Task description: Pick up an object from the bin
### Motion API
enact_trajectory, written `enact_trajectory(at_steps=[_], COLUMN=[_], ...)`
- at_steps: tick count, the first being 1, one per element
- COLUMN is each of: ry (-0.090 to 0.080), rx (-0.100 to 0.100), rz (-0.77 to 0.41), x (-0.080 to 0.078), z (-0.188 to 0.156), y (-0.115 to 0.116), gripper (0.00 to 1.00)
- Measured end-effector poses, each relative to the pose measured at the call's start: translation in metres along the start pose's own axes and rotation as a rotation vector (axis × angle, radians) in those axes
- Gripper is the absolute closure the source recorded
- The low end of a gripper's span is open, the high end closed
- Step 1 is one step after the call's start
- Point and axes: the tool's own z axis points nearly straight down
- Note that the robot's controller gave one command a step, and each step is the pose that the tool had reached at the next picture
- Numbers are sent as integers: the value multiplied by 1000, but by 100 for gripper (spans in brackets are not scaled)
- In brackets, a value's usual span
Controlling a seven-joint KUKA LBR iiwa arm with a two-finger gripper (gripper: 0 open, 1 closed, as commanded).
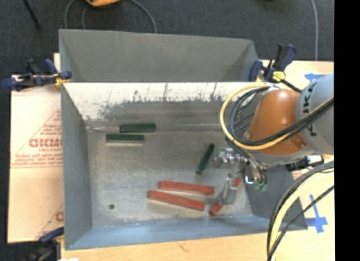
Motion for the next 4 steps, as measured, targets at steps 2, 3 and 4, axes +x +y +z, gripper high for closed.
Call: enact_trajectory(at_steps=[2,3,4], ry=[-2,-4,-4], rx=[4,-1,8], rz=[37,122,205], x=[-8,-11,-17], z=[-12,7,3], y=[-3,-29,-45], gripper=[0,0,0])
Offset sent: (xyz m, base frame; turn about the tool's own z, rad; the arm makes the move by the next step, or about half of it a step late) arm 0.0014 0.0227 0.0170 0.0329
